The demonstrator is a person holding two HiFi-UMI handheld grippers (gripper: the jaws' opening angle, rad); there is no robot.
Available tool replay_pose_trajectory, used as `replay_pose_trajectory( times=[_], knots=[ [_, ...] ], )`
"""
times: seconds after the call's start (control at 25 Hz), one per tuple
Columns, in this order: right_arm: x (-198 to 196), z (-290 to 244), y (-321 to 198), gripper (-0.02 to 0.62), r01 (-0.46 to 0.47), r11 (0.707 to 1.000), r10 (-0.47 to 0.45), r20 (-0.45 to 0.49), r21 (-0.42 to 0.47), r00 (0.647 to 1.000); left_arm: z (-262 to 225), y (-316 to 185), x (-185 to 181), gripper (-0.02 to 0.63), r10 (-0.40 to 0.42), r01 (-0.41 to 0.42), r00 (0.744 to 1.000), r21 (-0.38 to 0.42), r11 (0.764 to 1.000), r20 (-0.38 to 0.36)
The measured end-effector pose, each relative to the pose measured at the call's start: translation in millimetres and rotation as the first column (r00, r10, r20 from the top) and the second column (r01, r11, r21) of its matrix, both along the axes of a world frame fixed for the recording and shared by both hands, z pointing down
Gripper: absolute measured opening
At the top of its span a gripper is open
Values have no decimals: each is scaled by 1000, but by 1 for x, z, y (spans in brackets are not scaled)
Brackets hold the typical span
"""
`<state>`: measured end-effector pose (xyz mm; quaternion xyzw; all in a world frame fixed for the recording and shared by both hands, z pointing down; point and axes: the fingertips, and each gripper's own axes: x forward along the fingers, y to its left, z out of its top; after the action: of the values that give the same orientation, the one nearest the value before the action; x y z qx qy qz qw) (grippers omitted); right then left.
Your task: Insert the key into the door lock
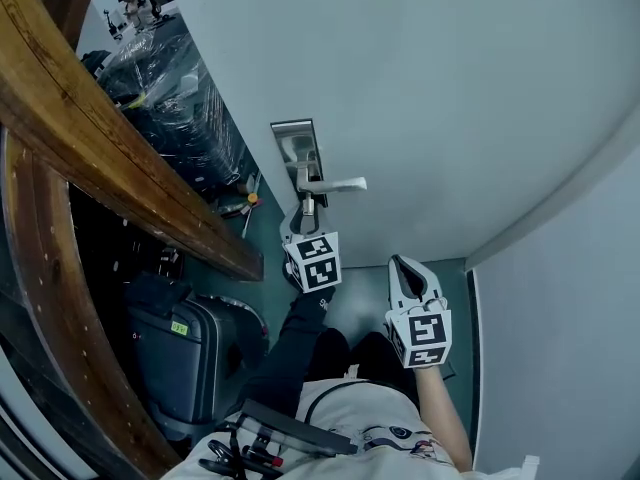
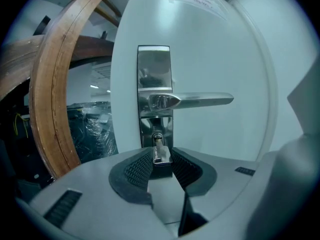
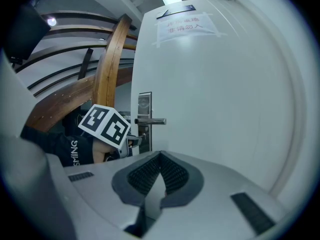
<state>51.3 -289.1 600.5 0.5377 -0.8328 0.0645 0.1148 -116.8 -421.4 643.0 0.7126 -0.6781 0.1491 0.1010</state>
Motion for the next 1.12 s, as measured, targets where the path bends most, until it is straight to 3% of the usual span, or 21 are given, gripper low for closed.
replay_pose_trajectory(
  times=[0.48,0.72,0.92,1.12],
  knots=[
    [16,10,8,6,-38,999,38,18,-10,999,4,-23,-2,118,-14,14,1000,1,1000,19],
    [19,6,18,6,-33,999,33,22,-23,999,7,-29,0,118,53,-52,998,-34,998,23],
    [17,-28,27,6,-7,1000,8,33,-29,999,-4,30,0,155,69,-68,997,-65,996,21],
    [-3,-92,26,6,50,999,-50,47,-8,998,-62,105,17,155,133,-133,991,-17,991,-11]
  ],
)
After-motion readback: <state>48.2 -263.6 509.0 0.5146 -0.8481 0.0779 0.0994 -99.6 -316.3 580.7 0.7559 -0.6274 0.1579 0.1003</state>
